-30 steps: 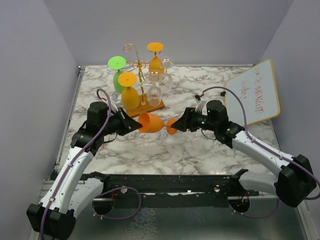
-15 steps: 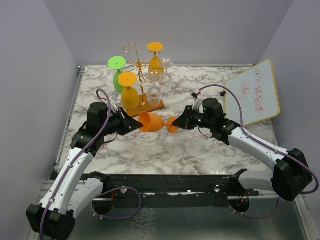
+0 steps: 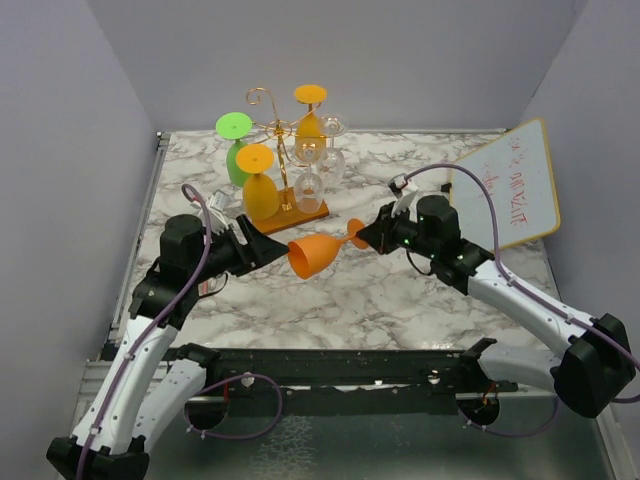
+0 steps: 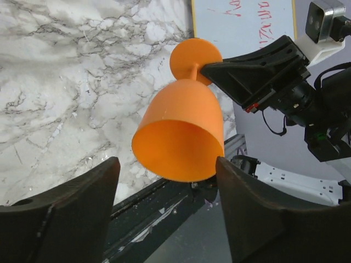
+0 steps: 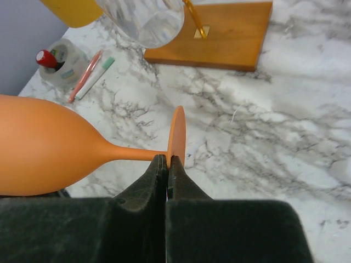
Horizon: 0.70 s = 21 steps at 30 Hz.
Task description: Place the wine glass upside down on the wine glass rack
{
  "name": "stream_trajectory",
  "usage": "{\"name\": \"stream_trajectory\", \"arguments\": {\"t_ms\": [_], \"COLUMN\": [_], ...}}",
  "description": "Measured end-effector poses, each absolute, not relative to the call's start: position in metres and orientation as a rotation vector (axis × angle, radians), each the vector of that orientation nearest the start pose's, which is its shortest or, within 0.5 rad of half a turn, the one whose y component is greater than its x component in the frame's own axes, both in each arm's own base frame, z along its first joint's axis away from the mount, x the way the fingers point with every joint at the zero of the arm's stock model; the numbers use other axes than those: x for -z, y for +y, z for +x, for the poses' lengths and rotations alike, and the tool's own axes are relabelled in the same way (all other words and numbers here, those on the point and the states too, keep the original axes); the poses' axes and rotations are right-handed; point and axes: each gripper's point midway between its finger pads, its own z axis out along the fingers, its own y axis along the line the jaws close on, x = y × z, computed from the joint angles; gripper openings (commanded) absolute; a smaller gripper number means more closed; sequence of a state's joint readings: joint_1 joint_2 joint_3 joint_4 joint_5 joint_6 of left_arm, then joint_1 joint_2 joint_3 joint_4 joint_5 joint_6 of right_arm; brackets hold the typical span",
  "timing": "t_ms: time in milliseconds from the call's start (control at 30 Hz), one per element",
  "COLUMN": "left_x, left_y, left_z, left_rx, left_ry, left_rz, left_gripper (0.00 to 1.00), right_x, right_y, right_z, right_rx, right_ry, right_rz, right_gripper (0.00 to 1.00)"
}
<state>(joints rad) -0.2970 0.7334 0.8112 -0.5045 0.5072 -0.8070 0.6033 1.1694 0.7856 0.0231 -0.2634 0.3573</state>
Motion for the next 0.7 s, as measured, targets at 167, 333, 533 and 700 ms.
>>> {"name": "stream_trajectory", "arguments": {"t_ms": [167,333,533,700], "left_x": [-0.282,-0.307,-0.300,-0.288], "left_y": [-0.170,-0.167,-0.169,-0.169], "left_z": [0.190,0.185,0.192,0.195], "left_rx": [1.159,1.163,1.178,1.173], "left_ry": [2.028,1.951,1.994,2.031], "left_rz": [-0.135,-0.117,-0.167,-0.219], "left_gripper": [0.88,0.98,0.98,0.80], "right_x": [-0.223,-0.245,-0.245,-0.229], "right_y": [0.254,0.267,0.303,0.331], "right_z": [0.281,0.264,0.231,0.206], "right_rx": [-0.758,-0.712,-0.615,-0.486], "right_ry": [1.823,1.633,1.473,1.346], "right_rz": [-0.575,-0.746,-0.965,-1.102], "right_gripper": [0.01,0.01,0.01,0.01]}}
